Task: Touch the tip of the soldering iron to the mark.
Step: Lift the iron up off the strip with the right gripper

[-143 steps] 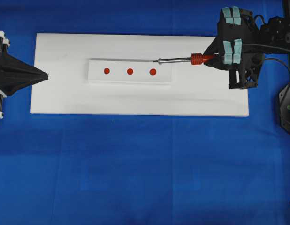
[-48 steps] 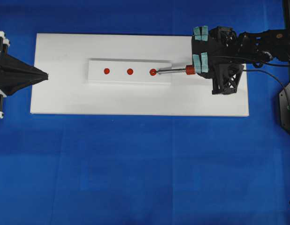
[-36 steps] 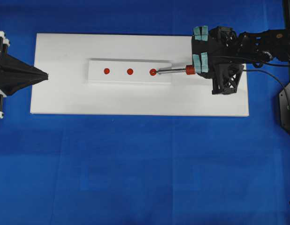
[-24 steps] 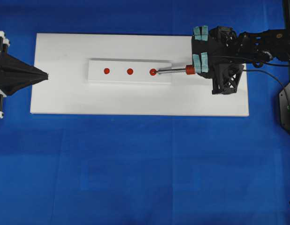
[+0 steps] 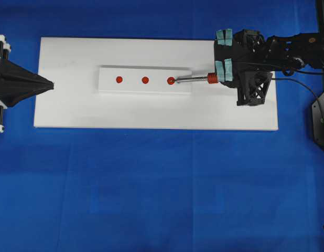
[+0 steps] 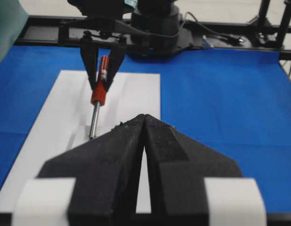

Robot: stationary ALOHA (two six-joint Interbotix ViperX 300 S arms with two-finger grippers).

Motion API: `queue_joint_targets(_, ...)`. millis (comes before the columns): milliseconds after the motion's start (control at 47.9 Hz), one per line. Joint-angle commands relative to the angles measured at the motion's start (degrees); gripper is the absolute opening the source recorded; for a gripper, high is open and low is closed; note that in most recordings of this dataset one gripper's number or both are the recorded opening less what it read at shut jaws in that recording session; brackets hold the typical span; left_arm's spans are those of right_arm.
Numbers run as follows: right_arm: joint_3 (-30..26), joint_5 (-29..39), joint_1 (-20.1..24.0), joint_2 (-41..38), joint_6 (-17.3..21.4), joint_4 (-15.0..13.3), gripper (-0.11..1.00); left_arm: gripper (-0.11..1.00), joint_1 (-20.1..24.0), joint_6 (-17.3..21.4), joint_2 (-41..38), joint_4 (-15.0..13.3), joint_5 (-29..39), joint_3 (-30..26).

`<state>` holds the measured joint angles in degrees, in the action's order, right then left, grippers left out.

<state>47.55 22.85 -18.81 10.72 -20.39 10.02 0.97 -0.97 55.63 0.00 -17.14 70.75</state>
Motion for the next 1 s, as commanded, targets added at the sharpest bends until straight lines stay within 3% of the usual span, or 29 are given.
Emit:
queue_joint_targets(0,-1.4,0.1,-0.2,1.7,-0.1,0.0,0.06,0.0,0.2,0.0,-0.2,0.1,-0.5,-0.5)
queue_joint_targets(543,-8.6,11.1,-0.1,17.4,0.0,-0.3,0.06,0.0,0.2,0.0,-0.1,0.2,-0.5,-0.5)
queue_joint_targets(981,-8.3,10.7,-0.1,17.3,0.1,-0.5,0.06,0.0,0.2,0.0,-0.1,0.2,-0.5,-0.5)
